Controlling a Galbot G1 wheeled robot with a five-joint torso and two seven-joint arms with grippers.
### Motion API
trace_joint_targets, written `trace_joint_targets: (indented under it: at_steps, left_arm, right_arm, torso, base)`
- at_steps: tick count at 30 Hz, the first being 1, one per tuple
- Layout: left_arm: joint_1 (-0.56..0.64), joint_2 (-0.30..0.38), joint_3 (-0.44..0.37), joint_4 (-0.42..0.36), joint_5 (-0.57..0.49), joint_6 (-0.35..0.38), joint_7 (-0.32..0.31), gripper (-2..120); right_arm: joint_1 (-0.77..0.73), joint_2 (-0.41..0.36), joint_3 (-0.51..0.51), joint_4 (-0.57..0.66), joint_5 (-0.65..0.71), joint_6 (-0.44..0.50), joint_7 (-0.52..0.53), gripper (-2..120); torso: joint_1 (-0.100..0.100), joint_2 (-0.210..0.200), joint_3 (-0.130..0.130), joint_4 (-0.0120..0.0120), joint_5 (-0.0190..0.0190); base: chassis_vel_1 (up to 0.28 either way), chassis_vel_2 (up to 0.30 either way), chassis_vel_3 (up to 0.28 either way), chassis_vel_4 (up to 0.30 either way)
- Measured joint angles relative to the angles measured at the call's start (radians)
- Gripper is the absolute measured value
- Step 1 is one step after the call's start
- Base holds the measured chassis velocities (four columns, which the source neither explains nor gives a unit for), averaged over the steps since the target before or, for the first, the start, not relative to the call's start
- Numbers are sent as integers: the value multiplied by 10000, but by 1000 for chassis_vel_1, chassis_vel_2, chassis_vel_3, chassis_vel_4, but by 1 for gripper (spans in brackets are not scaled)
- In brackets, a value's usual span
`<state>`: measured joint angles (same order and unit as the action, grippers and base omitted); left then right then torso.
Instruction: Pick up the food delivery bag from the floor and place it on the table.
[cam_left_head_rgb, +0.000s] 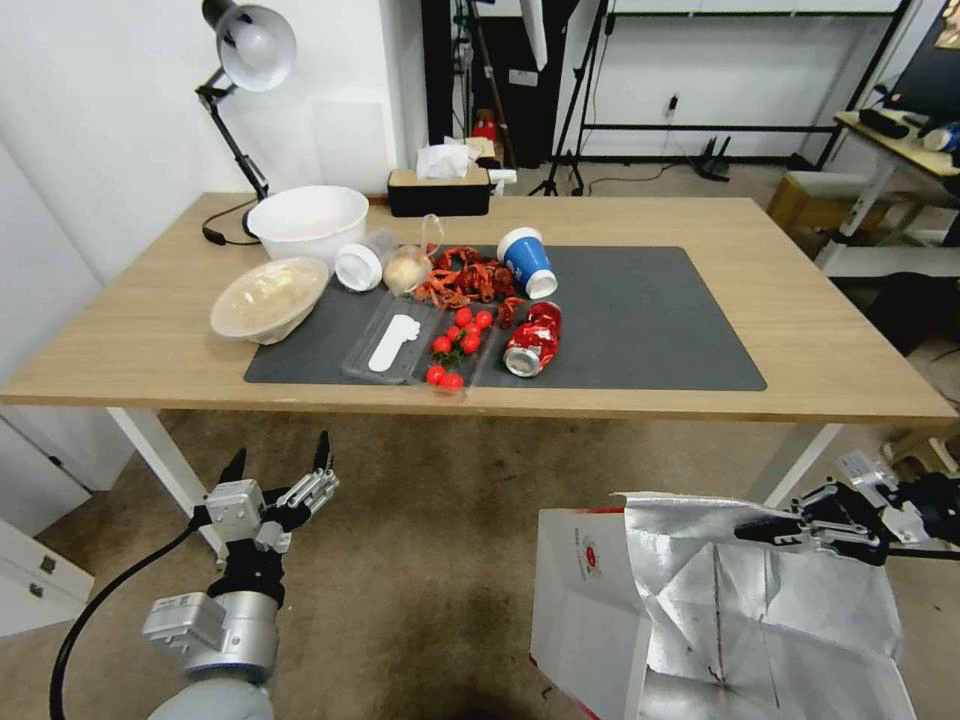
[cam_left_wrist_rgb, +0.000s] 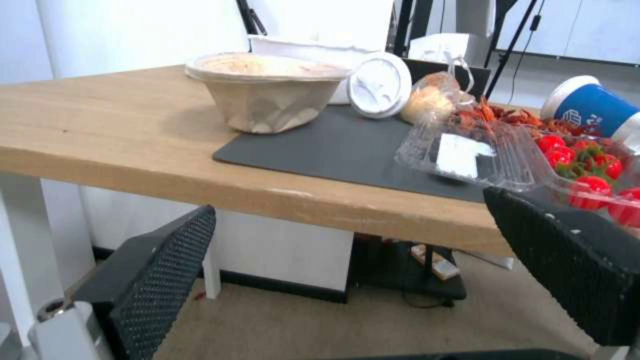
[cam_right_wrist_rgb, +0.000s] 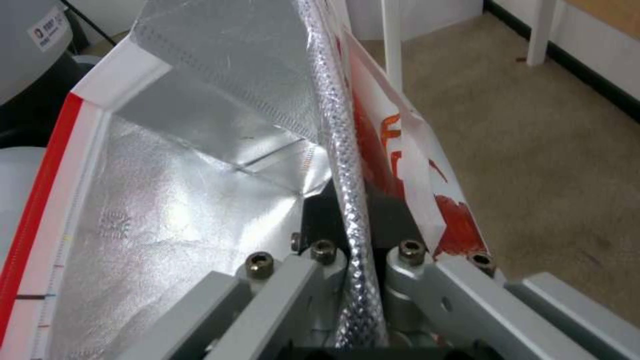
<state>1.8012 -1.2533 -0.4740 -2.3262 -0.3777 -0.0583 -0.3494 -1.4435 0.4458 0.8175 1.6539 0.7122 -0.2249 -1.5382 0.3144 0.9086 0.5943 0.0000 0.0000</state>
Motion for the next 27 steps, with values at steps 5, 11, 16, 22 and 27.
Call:
trace_joint_targets:
  at_steps: [5, 11, 16, 22, 27]
  left_arm:
    - [14, -3, 0, 0, 25, 22, 42, 100]
    - [10, 5, 0, 6, 33, 41, 65, 100]
    - [7, 16, -1, 7, 23, 64, 79, 100]
    - [49, 15, -34, 46, 76, 23, 284, 100]
    - [83, 5, -35, 47, 101, -33, 356, 100]
  right_arm:
    - [-12, -54, 89, 14, 23, 5, 0, 0]
    - [-4, -22, 100, 3, 52, 10, 0, 0]
    - [-5, 50, 67, 20, 38, 10, 0, 0]
    - [-14, 70, 65, 18, 23, 16, 0, 0]
    - [-18, 68, 91, 9, 23, 21, 0, 0]
  torso:
    - [105, 239, 133, 0, 0]
    - [235, 541, 307, 0, 0]
    - [318, 729, 413, 0, -1]
    - [440, 1004, 566, 0, -1]
    - [519, 1199, 679, 0, -1]
  base:
    - [0, 0, 0, 0]
    - [0, 0, 0, 0]
    - [0, 0, 0, 0]
    - [0, 0, 0, 0]
    - [0, 0, 0, 0]
